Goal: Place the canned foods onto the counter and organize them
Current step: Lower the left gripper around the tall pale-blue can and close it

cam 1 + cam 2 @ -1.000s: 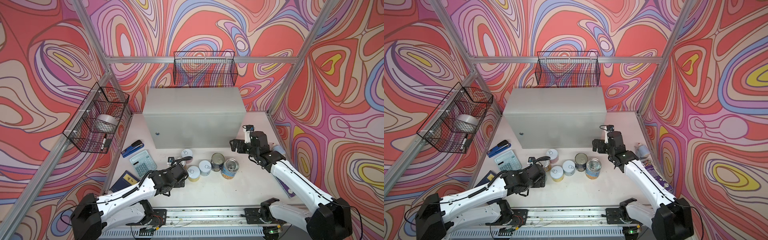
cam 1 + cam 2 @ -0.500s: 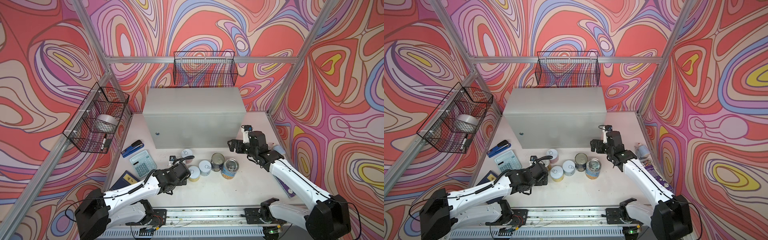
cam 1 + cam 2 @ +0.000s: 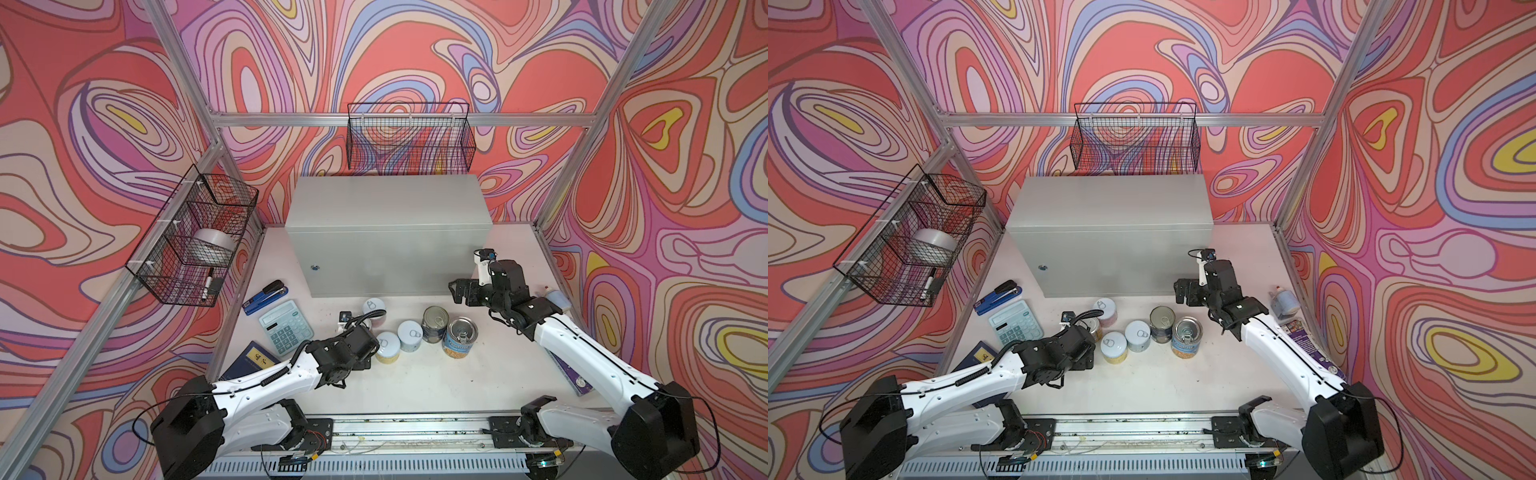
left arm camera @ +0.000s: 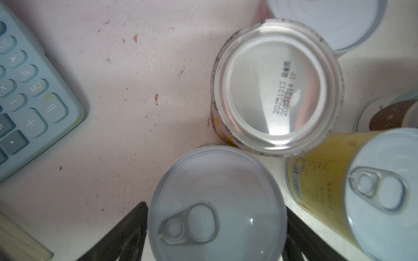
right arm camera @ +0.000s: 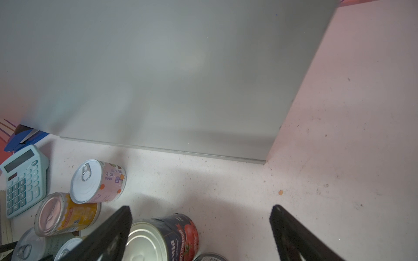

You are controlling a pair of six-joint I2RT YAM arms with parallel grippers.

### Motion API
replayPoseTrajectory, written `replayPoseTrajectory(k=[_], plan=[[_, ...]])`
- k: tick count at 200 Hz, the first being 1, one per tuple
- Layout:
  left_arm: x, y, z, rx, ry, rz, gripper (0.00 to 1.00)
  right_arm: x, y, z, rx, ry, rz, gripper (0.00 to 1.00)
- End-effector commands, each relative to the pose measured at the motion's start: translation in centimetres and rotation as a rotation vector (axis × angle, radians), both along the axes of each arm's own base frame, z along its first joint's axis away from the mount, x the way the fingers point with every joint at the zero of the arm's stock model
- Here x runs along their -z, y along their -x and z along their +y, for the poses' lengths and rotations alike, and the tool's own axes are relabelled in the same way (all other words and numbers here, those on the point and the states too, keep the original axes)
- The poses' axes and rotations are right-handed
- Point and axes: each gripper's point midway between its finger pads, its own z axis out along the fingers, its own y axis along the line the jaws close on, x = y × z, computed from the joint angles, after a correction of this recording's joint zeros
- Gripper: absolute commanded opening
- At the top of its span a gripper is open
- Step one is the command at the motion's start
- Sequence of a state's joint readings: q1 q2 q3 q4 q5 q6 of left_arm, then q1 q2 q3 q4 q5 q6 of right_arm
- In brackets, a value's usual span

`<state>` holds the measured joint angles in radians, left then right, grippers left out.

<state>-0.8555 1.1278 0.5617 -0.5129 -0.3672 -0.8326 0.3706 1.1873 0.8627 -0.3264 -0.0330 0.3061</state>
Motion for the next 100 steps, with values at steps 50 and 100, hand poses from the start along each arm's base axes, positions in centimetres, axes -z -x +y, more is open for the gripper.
replayPoseTrajectory(k=[50,100], plan=[[0.5,-1.0,0.4,0.007,0.009,0.019,0.70,-0.6,0.2,0.5,-0.018,0.045,-0.019,0.98],[1.0,-1.9,0.4,0.011,-0.006,0.056,0.73,-0.8,0.9,2.8,-0.097,0.146,-0.029,0.98]])
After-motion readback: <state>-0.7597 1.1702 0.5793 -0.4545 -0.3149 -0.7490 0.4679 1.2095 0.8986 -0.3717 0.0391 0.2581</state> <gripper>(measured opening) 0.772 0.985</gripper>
